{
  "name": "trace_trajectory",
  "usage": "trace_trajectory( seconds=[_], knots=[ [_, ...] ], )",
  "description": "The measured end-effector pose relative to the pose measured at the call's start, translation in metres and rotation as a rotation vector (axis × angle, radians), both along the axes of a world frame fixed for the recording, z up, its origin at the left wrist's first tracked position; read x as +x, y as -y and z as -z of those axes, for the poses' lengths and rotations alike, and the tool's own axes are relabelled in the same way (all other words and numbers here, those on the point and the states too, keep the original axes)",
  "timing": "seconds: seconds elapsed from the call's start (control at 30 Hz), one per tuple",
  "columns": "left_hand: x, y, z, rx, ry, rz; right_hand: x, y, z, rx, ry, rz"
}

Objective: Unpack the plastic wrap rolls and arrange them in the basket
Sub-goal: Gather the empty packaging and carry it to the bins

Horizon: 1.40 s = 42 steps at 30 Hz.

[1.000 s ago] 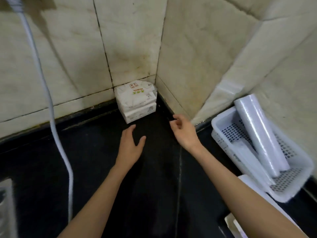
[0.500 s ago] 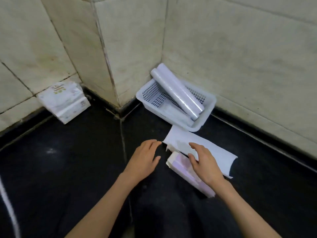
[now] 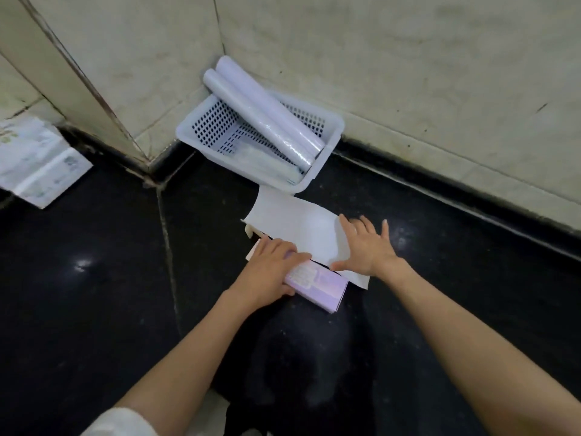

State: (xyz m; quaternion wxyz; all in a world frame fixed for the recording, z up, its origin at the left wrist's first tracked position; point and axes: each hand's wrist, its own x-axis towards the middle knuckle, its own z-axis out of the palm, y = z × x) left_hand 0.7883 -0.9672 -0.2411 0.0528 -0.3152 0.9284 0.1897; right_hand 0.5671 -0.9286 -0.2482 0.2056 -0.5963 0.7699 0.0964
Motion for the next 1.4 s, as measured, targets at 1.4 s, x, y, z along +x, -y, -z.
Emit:
trace_trajectory(
  seconds=[1.4],
  knots=[
    [-0.192,-0.519,-0.052,0.314,-0.213,1.078,0.148,-0.714,-0.081,-0.987,-0.286,2.175]
  ],
)
